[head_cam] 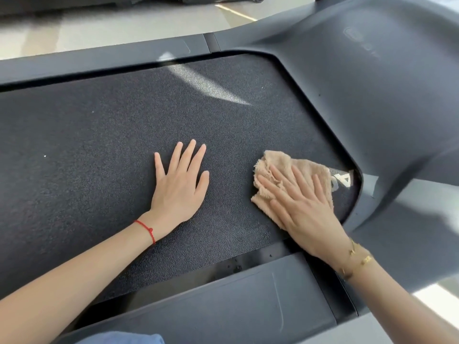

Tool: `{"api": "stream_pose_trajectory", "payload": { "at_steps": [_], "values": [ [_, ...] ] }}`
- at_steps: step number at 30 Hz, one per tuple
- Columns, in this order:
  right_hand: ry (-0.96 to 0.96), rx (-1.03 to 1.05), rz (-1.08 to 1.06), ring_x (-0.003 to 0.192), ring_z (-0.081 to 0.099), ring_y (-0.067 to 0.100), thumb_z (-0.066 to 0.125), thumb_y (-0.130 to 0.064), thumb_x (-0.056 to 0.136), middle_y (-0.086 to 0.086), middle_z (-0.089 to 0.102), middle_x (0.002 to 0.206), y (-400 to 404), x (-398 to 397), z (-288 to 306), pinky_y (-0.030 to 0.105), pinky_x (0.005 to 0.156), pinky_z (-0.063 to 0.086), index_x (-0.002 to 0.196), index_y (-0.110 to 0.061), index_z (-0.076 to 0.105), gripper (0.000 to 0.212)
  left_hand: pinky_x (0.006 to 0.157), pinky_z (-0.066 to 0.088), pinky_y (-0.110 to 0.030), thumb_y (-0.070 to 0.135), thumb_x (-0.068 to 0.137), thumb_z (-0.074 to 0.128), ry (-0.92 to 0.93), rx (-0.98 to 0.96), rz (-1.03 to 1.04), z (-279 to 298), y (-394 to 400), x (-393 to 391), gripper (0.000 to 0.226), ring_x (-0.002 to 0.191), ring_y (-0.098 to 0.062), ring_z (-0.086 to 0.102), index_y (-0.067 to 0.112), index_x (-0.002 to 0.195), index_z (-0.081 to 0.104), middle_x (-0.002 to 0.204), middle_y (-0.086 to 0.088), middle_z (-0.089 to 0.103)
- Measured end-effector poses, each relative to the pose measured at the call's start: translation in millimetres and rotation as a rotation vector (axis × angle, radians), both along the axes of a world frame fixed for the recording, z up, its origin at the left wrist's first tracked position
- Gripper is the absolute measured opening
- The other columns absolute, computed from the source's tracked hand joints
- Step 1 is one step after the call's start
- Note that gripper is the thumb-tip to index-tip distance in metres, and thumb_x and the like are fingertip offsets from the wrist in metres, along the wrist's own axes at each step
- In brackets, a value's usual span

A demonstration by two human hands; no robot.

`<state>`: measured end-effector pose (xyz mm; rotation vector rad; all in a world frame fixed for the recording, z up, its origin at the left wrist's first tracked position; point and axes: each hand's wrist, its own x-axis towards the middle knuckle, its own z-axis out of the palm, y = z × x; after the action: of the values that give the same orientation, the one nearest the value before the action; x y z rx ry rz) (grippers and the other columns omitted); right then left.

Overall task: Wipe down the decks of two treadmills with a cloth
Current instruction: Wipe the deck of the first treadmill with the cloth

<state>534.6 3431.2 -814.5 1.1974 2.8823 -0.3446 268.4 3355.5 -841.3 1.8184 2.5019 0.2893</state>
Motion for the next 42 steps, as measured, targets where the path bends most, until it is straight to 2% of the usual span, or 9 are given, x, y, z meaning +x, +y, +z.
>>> {"api": "stream_pose_trajectory", "payload": {
  "at_steps": [4,9,16,19,22,27,36,39,42],
  "values": [
    [0.012,0.034,-0.029,0.151,-0.007,0.018,0.011,-0.053,0.100,-0.026,-0.005,0.160,39.9,-4.8,-1.7,0.055,0.119,-0.002,0.148,-0.055,-0.002,0.049,0.119,-0.001,-0.062,0.046,0.101,0.018,-0.001,-0.006,-0.007,1.0,-0.9,-0.1,0.060,0.153,-0.020,0.000,0.027,0.158,0.010,0.166,0.004,0.008],
    [0.047,-0.033,-0.190,0.150,-0.011,0.021,0.015,-0.049,0.103,-0.026,-0.007,0.160,78.2,-30.5,3.0,0.056,0.118,-0.010,0.149,-0.053,0.001,0.049,0.119,0.000,-0.062,0.046,0.101,0.019,-0.006,-0.011,-0.006,1.8,-0.8,-0.2,0.060,0.153,-0.020,0.000,0.026,0.158,0.011,0.166,0.004,0.008],
    [0.046,-0.002,0.068,0.150,-0.012,0.012,0.010,-0.054,0.101,-0.029,-0.002,0.159,6.8,-14.0,-1.3,0.047,0.120,-0.009,0.148,-0.055,0.001,0.048,0.119,0.002,-0.062,0.048,0.099,0.011,0.013,-0.010,0.001,0.7,-0.5,0.2,0.063,0.153,-0.021,0.002,0.026,0.158,0.012,0.166,0.004,0.010],
    [0.050,-0.001,0.048,0.151,-0.008,0.013,0.007,-0.056,0.100,-0.024,0.001,0.161,36.1,-15.5,-2.8,0.049,0.120,-0.007,0.148,-0.055,0.002,0.048,0.119,0.002,-0.062,0.049,0.097,0.009,0.011,-0.020,-0.002,1.5,-0.1,0.1,0.065,0.153,-0.021,0.002,0.027,0.158,0.011,0.166,0.004,0.009],
    [0.047,0.028,-0.043,0.151,-0.004,0.020,0.015,-0.050,0.100,-0.018,0.002,0.162,89.3,-36.0,-3.8,0.052,0.118,-0.007,0.152,-0.045,0.009,0.052,0.119,0.001,-0.061,0.049,0.098,0.009,-0.005,-0.028,0.002,2.5,-0.4,-0.1,0.064,0.153,-0.020,0.000,0.027,0.158,0.009,0.166,0.005,0.007],
    [0.062,0.006,-0.030,0.151,-0.004,0.023,0.019,-0.045,0.104,-0.023,0.001,0.161,132.8,-87.6,-2.2,0.054,0.120,-0.003,0.152,-0.045,0.009,0.049,0.119,-0.001,-0.061,0.049,0.099,0.015,-0.032,-0.044,-0.010,5.7,-0.5,-3.4,0.062,0.153,-0.017,-0.005,0.030,0.158,0.007,0.166,0.007,0.004],
    [0.061,-0.034,0.399,0.150,-0.004,0.010,0.010,-0.051,0.102,-0.023,0.008,0.161,86.3,-86.1,2.1,0.045,0.121,-0.003,0.153,-0.042,0.011,0.052,0.119,-0.001,-0.062,0.052,0.100,0.019,-0.044,-0.047,0.070,5.3,-28.9,-39.8,0.060,0.152,-0.013,-0.005,0.037,0.157,0.008,0.166,0.010,0.004],
    [0.032,0.051,0.353,0.150,0.007,0.020,0.013,-0.049,0.102,-0.013,0.012,0.162,124.8,-107.7,4.5,0.046,0.118,0.006,0.154,-0.037,0.012,0.053,0.119,-0.001,-0.062,0.052,0.100,0.017,-0.047,-0.064,0.112,6.5,-44.5,-52.3,0.060,0.152,-0.013,-0.006,0.037,0.157,0.007,0.166,0.009,0.003],
    [0.047,0.042,0.241,0.151,-0.001,0.021,0.018,-0.044,0.104,-0.017,0.006,0.162,144.5,-133.8,0.8,0.049,0.120,-0.003,0.154,-0.040,0.011,0.050,0.119,-0.002,-0.061,0.051,0.100,0.018,-0.059,-0.068,0.156,9.3,-60.8,-60.4,0.059,0.152,-0.013,-0.006,0.036,0.157,0.008,0.166,0.009,0.004]
  ]
}}
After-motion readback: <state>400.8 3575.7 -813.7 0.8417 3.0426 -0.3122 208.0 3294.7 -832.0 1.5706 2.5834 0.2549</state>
